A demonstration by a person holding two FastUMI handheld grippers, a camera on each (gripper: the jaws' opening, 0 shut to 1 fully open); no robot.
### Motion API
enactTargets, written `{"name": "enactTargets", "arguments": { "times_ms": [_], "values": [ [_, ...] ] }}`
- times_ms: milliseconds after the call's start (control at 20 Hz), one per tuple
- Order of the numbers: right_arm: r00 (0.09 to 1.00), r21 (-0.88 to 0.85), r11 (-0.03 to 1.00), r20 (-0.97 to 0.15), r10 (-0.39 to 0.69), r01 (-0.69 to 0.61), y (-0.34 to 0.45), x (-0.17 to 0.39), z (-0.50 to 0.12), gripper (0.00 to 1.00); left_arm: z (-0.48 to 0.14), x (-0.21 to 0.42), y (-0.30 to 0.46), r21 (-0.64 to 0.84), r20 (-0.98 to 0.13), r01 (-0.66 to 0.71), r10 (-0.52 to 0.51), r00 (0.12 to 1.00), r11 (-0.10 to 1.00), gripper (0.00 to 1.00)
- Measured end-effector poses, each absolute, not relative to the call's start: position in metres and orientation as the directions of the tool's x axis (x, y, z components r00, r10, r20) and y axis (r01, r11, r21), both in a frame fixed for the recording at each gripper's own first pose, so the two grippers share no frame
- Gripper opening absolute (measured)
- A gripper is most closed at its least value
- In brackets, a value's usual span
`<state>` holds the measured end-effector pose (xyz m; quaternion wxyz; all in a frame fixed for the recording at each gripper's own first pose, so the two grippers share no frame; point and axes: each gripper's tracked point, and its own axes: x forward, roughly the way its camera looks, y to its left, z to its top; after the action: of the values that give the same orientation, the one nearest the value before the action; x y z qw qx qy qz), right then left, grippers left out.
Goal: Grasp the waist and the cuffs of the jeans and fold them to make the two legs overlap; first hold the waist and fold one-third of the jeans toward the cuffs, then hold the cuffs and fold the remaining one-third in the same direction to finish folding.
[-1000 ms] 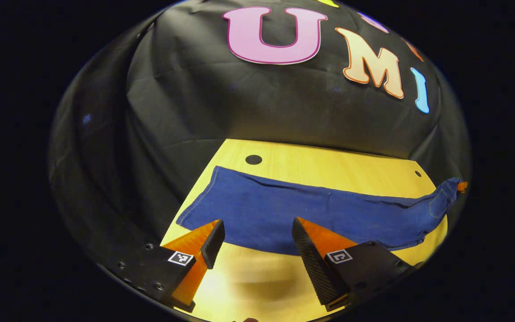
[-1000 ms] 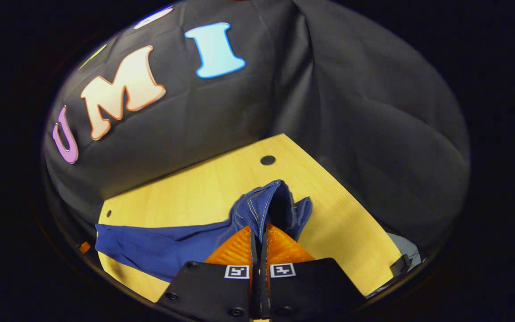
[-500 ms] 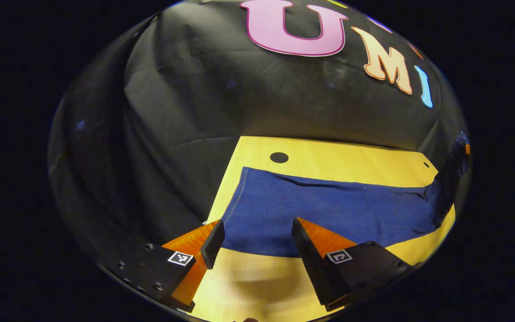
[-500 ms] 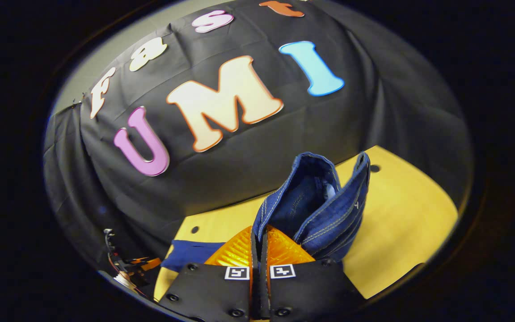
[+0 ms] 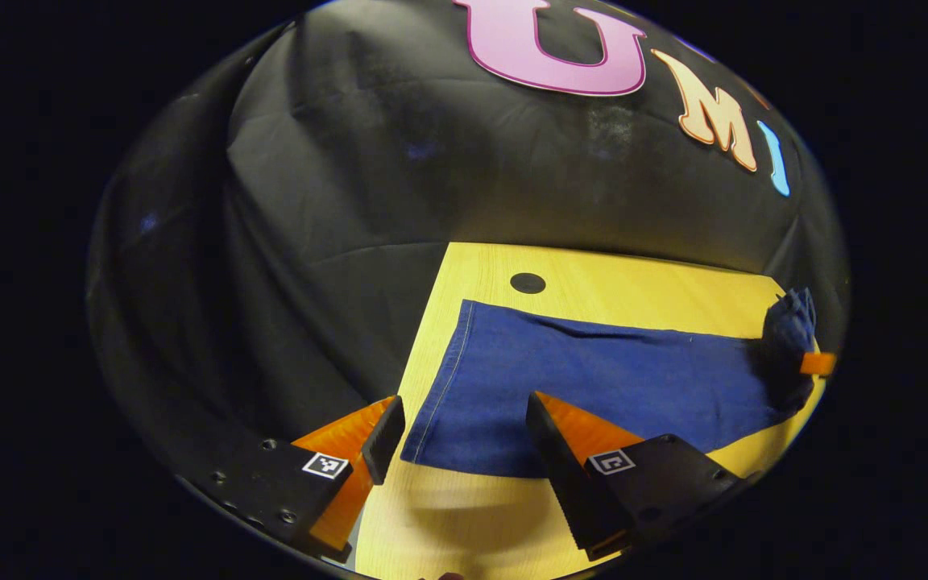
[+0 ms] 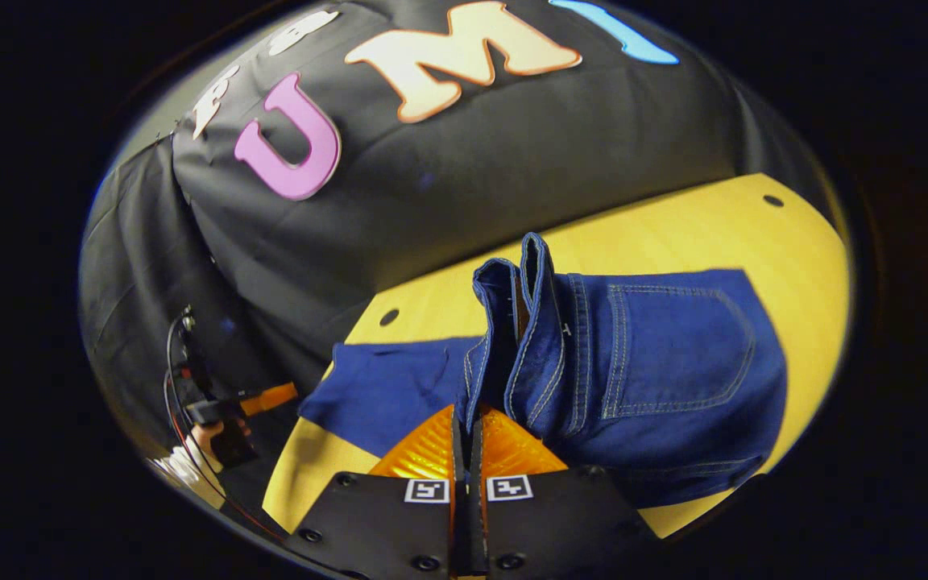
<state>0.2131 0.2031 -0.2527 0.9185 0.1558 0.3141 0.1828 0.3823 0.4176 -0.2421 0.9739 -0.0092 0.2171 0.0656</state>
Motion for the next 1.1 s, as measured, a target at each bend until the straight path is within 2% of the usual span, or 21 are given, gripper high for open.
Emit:
{"name": "enactTargets", "arguments": {
  "times_ms": [100, 150, 250, 300, 650, 750, 850, 950, 1050, 1100],
  "values": [
    [0.714, 0.421, 0.876, -0.537, 0.450, -0.236, 0.206, 0.208, -0.272, 0.00, -0.251, 0.387, 0.422, 0.013, -0.440, -0.122, 0.115, 0.890, 0.992, 0.92],
    [0.710, 0.422, 0.876, -0.541, 0.451, -0.235, 0.204, 0.208, -0.277, 0.03, -0.257, 0.389, 0.425, 0.025, -0.455, -0.123, 0.121, 0.882, 0.992, 0.92],
    [0.703, 0.428, 0.873, -0.546, 0.456, -0.233, 0.204, 0.210, -0.277, 0.00, -0.263, 0.393, 0.426, 0.048, -0.478, -0.123, 0.131, 0.868, 0.991, 0.92],
    [0.698, 0.430, 0.872, -0.550, 0.459, -0.234, 0.203, 0.210, -0.280, 0.03, -0.265, 0.394, 0.425, 0.051, -0.486, -0.121, 0.131, 0.864, 0.991, 0.93],
    [0.695, 0.433, 0.868, -0.548, 0.467, -0.242, 0.208, 0.212, -0.285, 0.03, -0.301, 0.400, 0.433, 0.048, -0.581, -0.121, 0.126, 0.804, 0.992, 0.92],
    [0.694, 0.435, 0.867, -0.547, 0.468, -0.241, 0.209, 0.214, -0.285, 0.00, -0.300, 0.401, 0.433, 0.038, -0.573, -0.123, 0.122, 0.811, 0.992, 0.92],
    [0.692, 0.440, 0.867, -0.550, 0.467, -0.236, 0.208, 0.215, -0.286, 0.03, -0.302, 0.400, 0.432, 0.023, -0.576, -0.126, 0.116, 0.809, 0.992, 0.90],
    [0.691, 0.444, 0.866, -0.552, 0.466, -0.230, 0.207, 0.216, -0.287, 0.00, -0.303, 0.397, 0.429, -0.018, -0.567, -0.136, 0.102, 0.818, 0.991, 0.91],
    [0.694, 0.445, 0.868, -0.555, 0.459, -0.219, 0.206, 0.215, -0.287, 0.02, -0.304, 0.396, 0.429, -0.027, -0.559, -0.144, 0.105, 0.822, 0.989, 0.92],
    [0.692, 0.449, 0.866, -0.554, 0.463, -0.219, 0.206, 0.216, -0.286, 0.08, -0.304, 0.397, 0.429, -0.022, -0.554, -0.141, 0.105, 0.826, 0.990, 0.92]
  ]
}}
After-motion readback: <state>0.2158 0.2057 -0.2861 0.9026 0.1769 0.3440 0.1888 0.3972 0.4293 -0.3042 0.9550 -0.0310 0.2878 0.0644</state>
